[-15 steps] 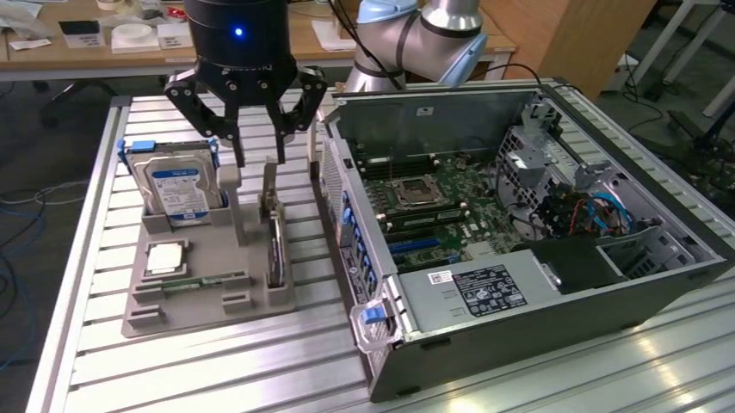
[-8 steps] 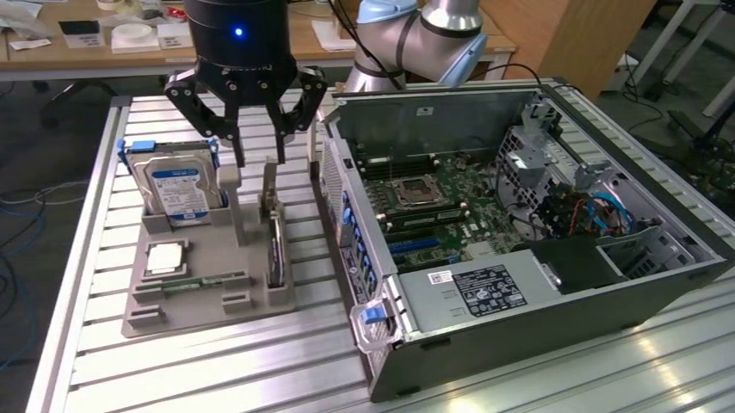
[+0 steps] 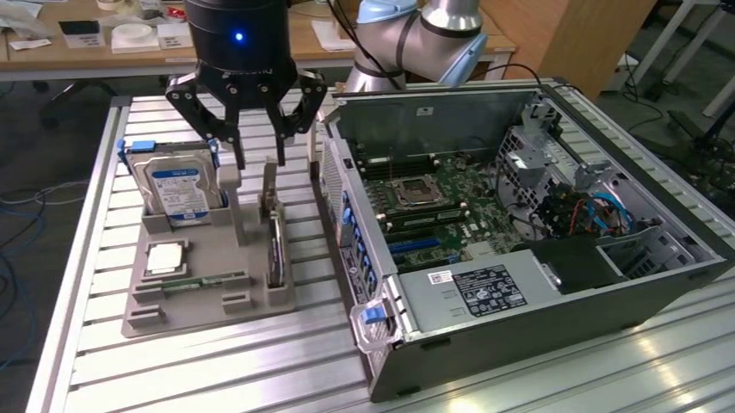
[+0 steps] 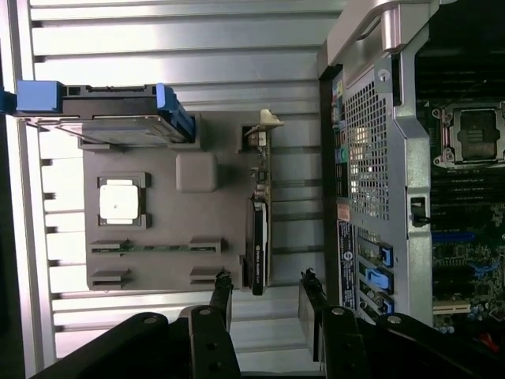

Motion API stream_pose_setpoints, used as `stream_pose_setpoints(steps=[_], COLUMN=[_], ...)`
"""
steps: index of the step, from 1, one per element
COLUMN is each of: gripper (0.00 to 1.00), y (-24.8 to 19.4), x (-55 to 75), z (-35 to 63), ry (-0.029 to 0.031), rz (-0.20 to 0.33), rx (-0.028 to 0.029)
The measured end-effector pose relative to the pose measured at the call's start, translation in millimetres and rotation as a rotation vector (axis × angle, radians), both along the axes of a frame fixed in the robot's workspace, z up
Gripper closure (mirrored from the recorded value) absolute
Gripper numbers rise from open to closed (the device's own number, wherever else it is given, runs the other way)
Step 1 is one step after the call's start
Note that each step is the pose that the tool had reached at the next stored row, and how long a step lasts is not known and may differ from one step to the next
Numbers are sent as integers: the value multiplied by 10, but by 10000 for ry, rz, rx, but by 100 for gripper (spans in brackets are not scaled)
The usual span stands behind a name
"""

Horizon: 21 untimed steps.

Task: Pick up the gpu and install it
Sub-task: 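Pick up the gpu and move the gpu toward the slot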

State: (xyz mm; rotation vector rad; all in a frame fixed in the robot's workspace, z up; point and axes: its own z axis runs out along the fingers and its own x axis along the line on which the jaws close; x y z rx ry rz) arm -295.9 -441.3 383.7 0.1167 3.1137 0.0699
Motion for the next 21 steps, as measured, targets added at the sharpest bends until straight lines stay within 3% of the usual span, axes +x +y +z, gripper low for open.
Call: stream_pose_setpoints(steps=[21], gripper=[53], y=[0], x=[1], z=[-216], ry=[0], rz=[1], rx=[1])
